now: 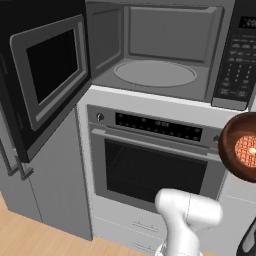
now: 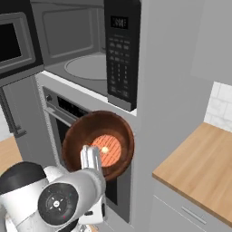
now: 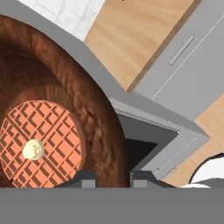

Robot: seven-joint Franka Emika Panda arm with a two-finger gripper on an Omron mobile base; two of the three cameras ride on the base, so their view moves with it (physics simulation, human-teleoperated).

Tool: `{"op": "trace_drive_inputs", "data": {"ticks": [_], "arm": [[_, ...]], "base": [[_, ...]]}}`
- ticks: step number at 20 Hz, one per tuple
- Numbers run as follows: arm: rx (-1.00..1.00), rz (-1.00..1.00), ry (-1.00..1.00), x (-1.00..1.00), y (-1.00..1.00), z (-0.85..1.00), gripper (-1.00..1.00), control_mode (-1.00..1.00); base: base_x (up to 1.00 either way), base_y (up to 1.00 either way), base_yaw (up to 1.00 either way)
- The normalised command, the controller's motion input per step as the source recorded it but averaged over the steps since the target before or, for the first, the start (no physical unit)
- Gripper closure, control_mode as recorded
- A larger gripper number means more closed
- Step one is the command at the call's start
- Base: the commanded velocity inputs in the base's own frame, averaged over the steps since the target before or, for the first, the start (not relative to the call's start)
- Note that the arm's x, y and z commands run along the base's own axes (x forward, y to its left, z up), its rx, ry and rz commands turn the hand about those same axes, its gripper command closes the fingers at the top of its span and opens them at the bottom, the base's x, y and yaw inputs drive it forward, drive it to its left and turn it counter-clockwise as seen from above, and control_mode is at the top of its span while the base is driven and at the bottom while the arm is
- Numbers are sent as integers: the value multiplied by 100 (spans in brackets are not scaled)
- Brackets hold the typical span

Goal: Open the microwave, place the bowl with waffle inside the microwave, then close the microwave door and turn it on.

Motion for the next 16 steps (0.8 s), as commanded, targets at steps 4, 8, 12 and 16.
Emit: {"op": "trace_drive_inputs", "data": {"ticks": [4,8,12,16], "arm": [[0,0,0,0,100,65,100,-100],[1,0,0,1,100,62,100,-100],[8,0,0,5,100,41,100,-100],[7,-1,0,4,100,48,100,-100]], "base": [[0,0,0],[0,0,0],[0,0,0],[0,0,0]]}}
